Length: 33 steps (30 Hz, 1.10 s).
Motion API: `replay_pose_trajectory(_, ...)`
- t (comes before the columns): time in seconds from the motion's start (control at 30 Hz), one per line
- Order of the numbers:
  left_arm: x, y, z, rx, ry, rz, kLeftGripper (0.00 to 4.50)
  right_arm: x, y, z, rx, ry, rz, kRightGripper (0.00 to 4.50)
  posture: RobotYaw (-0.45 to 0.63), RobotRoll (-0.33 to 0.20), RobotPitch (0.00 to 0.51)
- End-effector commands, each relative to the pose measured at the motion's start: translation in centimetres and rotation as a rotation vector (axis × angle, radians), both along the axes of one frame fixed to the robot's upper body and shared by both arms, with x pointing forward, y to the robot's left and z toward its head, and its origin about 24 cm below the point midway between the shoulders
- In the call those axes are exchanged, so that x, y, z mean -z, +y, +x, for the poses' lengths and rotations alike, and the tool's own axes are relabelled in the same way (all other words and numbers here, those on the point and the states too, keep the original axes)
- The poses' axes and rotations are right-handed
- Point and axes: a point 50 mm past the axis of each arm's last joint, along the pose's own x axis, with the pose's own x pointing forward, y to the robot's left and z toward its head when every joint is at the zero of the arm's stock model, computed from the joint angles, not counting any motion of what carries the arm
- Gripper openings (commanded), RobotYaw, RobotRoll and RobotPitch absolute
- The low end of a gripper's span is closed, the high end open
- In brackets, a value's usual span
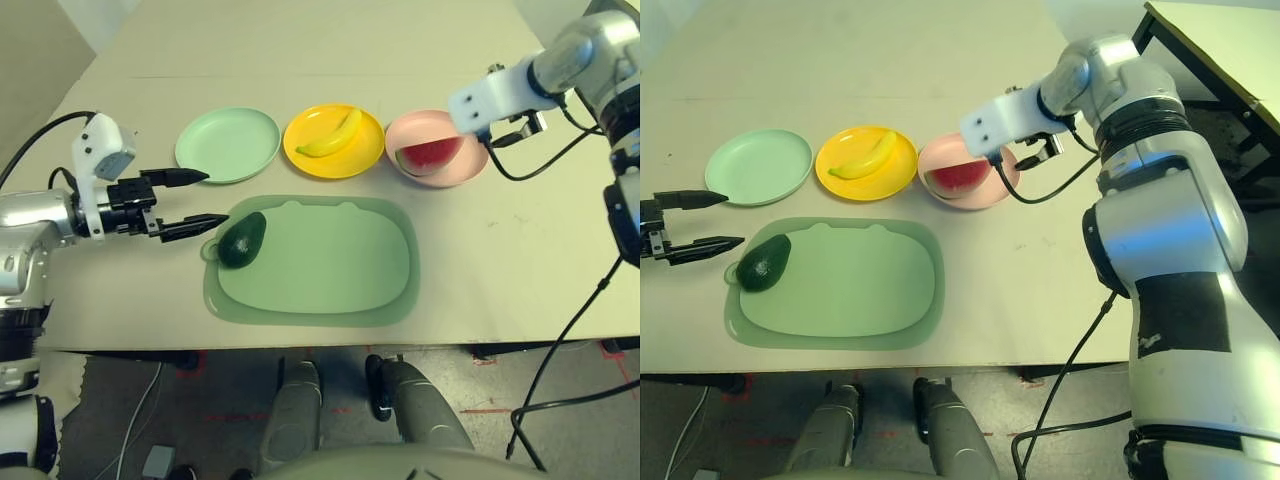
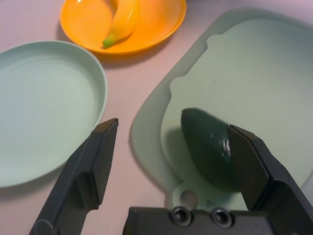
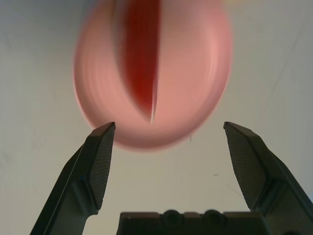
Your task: Place the fruits into color-matched plates.
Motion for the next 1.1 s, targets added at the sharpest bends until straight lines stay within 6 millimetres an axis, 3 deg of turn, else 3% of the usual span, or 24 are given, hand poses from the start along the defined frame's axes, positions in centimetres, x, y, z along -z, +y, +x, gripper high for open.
replay_pose_trajectory(0.03,-0.2,0.8,-0.2,-0.011,0.002,0.03,4.5,0.8,-0.5,-0.6,-0.02,0.117,0.181,4.47,0.03,0.0,0.188)
replay_pose_trajectory(0.2,0.0,1.2,-0.3,-0.016,0.0,0.052,4.5,2.8,0.0,-2.0,-0.081,0.295,0.481,4.47,0.03,0.0,0.184)
replay_pose_trajectory(0.27,0.0,1.3,-0.3,-0.013,-0.004,0.063,4.5,4.5,0.2,-3.2,-0.093,0.384,0.616,4.47,0.03,0.0,0.182)
replay_pose_trajectory(0.37,0.0,1.3,-0.3,-0.006,-0.008,0.073,4.5,5.9,0.4,-4.5,-0.09,0.453,0.717,4.47,0.03,0.0,0.181)
replay_pose_trajectory(0.5,-0.1,1.3,-0.5,0.039,-0.049,0.159,4.5,11.4,0.7,-7.5,-0.063,0.61,0.944,4.47,0.04,0.0,0.18)
replay_pose_trajectory(0.6,-0.3,1.2,-0.6,0.101,-0.086,0.276,4.5,13.7,1.1,-9.1,-0.037,0.656,1.024,4.47,0.04,0.0,0.179)
replay_pose_trajectory(0.8,-1.6,-0.3,0.3,0.367,-0.26,0.551,4.5,15.6,2.5,-10.4,-0.026,0.713,1.128,4.47,0.04,0.0,0.173)
replay_pose_trajectory(1.1,-2.6,-3.5,1.9,0.798,-0.46,0.892,4.5,16.1,3.6,-10.6,-0.02,0.727,1.189,4.47,0.01,0.0,0.159)
